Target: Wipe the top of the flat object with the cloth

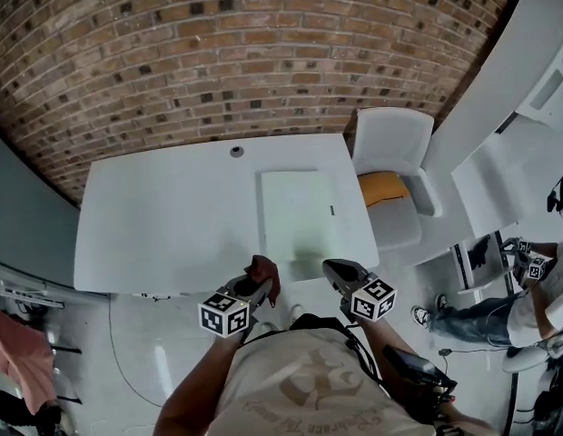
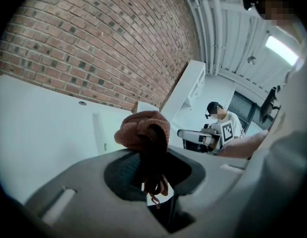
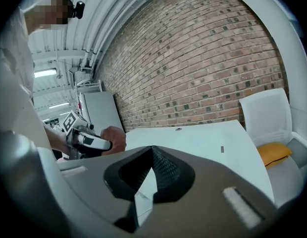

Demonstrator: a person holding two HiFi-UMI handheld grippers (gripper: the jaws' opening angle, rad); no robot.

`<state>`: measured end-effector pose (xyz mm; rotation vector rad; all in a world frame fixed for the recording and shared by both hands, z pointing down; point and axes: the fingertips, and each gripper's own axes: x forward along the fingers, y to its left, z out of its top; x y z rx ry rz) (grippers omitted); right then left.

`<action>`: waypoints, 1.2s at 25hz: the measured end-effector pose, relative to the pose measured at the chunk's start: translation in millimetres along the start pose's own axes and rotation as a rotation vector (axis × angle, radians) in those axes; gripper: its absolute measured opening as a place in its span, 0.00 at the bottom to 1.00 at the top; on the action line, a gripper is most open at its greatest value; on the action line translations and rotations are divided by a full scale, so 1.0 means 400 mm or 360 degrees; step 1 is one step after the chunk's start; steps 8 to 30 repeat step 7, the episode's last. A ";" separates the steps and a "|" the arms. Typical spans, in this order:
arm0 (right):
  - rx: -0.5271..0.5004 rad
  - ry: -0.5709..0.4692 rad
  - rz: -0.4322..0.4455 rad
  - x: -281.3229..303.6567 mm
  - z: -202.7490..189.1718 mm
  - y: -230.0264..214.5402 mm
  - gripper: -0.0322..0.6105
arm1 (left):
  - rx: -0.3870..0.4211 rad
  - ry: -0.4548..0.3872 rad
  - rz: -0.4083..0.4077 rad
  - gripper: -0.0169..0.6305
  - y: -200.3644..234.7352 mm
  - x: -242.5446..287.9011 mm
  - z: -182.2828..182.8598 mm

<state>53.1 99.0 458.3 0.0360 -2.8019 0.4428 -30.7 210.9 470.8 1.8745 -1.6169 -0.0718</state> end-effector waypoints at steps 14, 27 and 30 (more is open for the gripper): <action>0.0011 -0.0007 -0.0063 -0.034 -0.017 0.023 0.06 | 0.0037 0.0018 -0.0028 0.14 -0.018 -0.032 -0.023; 0.0011 -0.0007 -0.0063 -0.034 -0.017 0.023 0.06 | 0.0037 0.0018 -0.0028 0.14 -0.018 -0.032 -0.023; 0.0011 -0.0007 -0.0063 -0.034 -0.017 0.023 0.06 | 0.0037 0.0018 -0.0028 0.14 -0.018 -0.032 -0.023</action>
